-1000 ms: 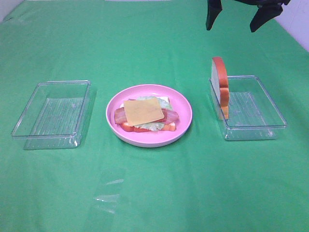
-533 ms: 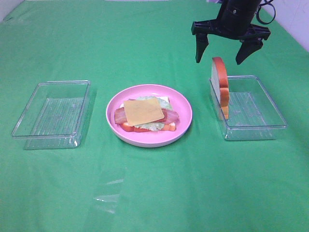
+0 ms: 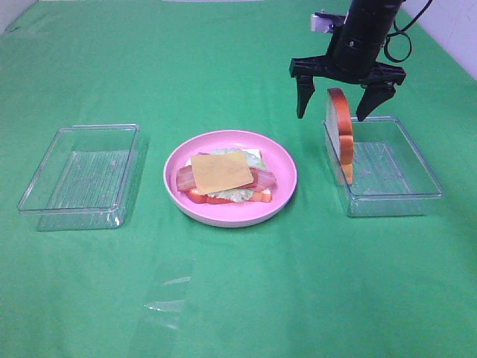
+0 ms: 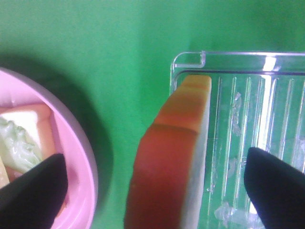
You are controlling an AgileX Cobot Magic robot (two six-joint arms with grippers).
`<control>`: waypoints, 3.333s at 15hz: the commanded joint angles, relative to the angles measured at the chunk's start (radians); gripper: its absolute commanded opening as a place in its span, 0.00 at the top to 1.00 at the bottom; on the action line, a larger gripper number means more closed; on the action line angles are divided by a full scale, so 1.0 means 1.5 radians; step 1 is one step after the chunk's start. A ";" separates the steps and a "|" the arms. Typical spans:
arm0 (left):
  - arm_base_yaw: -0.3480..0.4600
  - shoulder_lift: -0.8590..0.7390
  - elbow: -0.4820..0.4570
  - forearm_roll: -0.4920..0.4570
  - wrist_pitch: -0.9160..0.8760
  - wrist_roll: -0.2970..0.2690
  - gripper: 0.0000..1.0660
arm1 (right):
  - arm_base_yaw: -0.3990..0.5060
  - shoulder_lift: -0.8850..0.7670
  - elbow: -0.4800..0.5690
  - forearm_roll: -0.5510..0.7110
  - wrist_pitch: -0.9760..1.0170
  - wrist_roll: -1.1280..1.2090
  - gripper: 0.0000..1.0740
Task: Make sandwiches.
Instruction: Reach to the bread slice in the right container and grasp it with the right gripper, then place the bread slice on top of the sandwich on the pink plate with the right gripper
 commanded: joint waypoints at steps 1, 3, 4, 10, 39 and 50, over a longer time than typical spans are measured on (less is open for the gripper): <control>0.003 -0.007 0.000 -0.005 -0.007 -0.002 0.08 | 0.000 -0.007 0.020 0.002 0.083 -0.003 0.12; 0.003 -0.007 0.000 -0.005 -0.007 -0.002 0.08 | 0.000 -0.009 0.024 0.014 0.083 -0.003 0.13; 0.003 -0.007 0.000 -0.005 -0.007 -0.002 0.08 | 0.000 -0.009 0.024 0.013 0.083 -0.003 0.13; 0.003 -0.007 0.000 -0.005 -0.007 -0.002 0.08 | 0.000 -0.009 0.024 -0.036 0.083 -0.003 0.54; 0.003 -0.007 0.000 -0.005 -0.007 -0.002 0.08 | 0.000 -0.311 0.119 -0.025 0.079 0.027 1.00; 0.003 -0.007 0.000 -0.005 -0.007 -0.002 0.08 | 0.001 -0.236 0.392 0.688 -0.163 -0.401 1.00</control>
